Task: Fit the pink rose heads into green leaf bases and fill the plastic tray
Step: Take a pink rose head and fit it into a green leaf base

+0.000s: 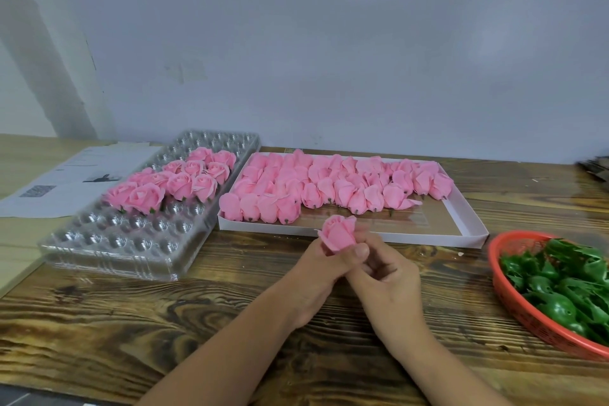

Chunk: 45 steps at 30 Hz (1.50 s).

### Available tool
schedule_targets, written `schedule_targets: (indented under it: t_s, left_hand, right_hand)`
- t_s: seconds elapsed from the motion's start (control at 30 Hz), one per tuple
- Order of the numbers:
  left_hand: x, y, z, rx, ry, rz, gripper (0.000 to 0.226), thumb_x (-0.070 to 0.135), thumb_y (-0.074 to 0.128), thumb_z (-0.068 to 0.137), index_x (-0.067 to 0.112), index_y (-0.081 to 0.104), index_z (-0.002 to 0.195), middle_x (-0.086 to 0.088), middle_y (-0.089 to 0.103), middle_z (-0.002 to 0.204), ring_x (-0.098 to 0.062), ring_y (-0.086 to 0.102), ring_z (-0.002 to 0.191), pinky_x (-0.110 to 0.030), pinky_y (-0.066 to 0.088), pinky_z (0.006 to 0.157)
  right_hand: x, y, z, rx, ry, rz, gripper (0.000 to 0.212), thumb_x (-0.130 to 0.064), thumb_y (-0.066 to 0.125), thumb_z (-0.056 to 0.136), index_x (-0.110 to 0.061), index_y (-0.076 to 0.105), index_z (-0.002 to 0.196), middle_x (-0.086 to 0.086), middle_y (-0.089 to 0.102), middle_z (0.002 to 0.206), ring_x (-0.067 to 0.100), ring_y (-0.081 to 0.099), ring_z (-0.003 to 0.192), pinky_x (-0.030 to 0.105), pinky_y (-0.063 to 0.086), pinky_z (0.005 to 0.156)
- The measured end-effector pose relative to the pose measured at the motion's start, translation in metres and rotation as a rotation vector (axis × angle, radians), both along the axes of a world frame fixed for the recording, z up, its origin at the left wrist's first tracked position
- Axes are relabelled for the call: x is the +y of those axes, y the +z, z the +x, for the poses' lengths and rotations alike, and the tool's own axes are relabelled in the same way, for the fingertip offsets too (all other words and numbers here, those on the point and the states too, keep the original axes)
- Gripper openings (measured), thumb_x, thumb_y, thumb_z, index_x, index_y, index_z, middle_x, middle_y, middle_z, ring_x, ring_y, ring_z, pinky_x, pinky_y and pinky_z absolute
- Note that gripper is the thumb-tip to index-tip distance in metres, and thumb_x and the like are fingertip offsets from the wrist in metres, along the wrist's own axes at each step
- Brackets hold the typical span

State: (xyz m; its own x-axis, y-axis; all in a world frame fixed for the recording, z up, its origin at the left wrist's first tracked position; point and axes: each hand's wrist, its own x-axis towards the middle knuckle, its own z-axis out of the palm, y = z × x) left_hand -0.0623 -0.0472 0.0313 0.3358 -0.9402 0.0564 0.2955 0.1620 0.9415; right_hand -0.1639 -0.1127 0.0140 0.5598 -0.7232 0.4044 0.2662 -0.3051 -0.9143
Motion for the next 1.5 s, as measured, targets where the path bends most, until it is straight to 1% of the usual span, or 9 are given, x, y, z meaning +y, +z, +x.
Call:
schedule_targets:
  t_s: [0.17,0.43,0.6,0.8,1.0,1.1,1.23,1.33,1.5]
  left_hand:
    - [0.004,-0.003,0.006,-0.055,-0.044,0.05,0.054,0.045,0.078,0.082,0.007,0.071,0.12,-0.013,0.07,0.11,-0.023,0.066,0.106,-0.032,0.052,0.098]
    - [0.005,-0.004,0.009,0.053,-0.056,0.037,0.012,0.029,0.073,0.087,0.025,0.08,0.095,-0.003,0.075,0.111,-0.015,0.071,0.101,-0.028,0.057,0.09]
    - [0.002,-0.009,0.012,0.112,-0.049,0.034,0.025,0.029,0.077,0.084,0.013,0.079,0.103,-0.007,0.074,0.105,-0.017,0.071,0.099,-0.028,0.058,0.087]
    - [0.0,-0.009,0.013,0.132,-0.022,-0.015,0.051,0.043,0.097,0.059,0.014,0.08,0.097,-0.01,0.073,0.097,-0.022,0.072,0.09,-0.031,0.06,0.078]
    - [0.002,-0.003,0.013,0.03,-0.108,-0.028,0.052,0.047,0.094,0.063,0.027,0.075,0.107,-0.006,0.07,0.114,-0.021,0.068,0.099,-0.034,0.056,0.091]
    - [0.002,-0.003,0.014,0.027,-0.142,-0.003,0.074,0.048,0.094,0.062,0.014,0.068,0.122,-0.012,0.068,0.116,-0.027,0.063,0.103,-0.039,0.052,0.096]
    - [0.002,-0.008,0.016,0.055,-0.05,0.005,0.038,0.03,0.084,0.073,0.008,0.072,0.102,-0.01,0.072,0.121,-0.024,0.069,0.101,-0.036,0.059,0.089]
    - [0.001,-0.011,0.018,0.058,-0.023,0.04,0.063,0.034,0.083,0.077,-0.008,0.064,0.12,-0.008,0.073,0.12,-0.021,0.071,0.103,-0.03,0.059,0.085]
    - [0.001,-0.013,0.016,-0.025,0.014,0.076,0.05,0.056,0.078,0.081,0.017,0.078,0.113,-0.007,0.074,0.116,-0.02,0.07,0.108,-0.028,0.056,0.091]
  right_hand:
    - [0.005,0.002,0.001,0.009,0.11,0.005,0.03,0.001,0.071,0.081,-0.026,0.077,0.092,0.0,0.068,0.071,0.003,0.055,0.064,0.016,0.045,0.062]
    - [0.005,0.005,0.0,0.026,0.17,0.044,0.032,0.006,0.069,0.085,-0.02,0.076,0.102,0.005,0.077,0.088,0.015,0.073,0.084,0.02,0.055,0.074]
    - [0.005,0.005,0.001,0.04,0.16,0.043,0.026,0.005,0.07,0.085,-0.016,0.076,0.099,0.002,0.077,0.085,0.01,0.072,0.08,0.016,0.054,0.072]
    - [0.003,0.001,0.002,0.043,0.144,0.073,0.04,0.006,0.072,0.083,-0.028,0.076,0.104,0.004,0.077,0.089,0.014,0.072,0.083,0.019,0.054,0.077]
    - [0.003,0.01,-0.001,-0.033,0.207,0.077,0.027,0.004,0.069,0.083,-0.016,0.076,0.1,0.006,0.076,0.093,0.014,0.071,0.086,0.02,0.054,0.077]
    - [0.002,0.01,-0.003,-0.026,0.217,0.091,0.029,0.012,0.067,0.083,-0.007,0.074,0.103,0.008,0.076,0.094,0.016,0.072,0.087,0.023,0.055,0.079]
    - [0.004,0.009,-0.001,0.018,0.19,0.12,0.038,0.013,0.069,0.081,-0.007,0.071,0.113,0.007,0.077,0.094,0.014,0.073,0.087,0.02,0.054,0.078]
    - [0.005,0.009,-0.002,0.027,0.195,0.116,0.039,0.013,0.069,0.082,-0.013,0.072,0.111,0.006,0.078,0.093,0.013,0.073,0.086,0.018,0.054,0.077]
    - [0.003,0.008,0.001,0.053,0.162,0.128,0.032,0.013,0.071,0.08,-0.012,0.076,0.1,0.01,0.077,0.088,0.014,0.07,0.078,0.019,0.055,0.075]
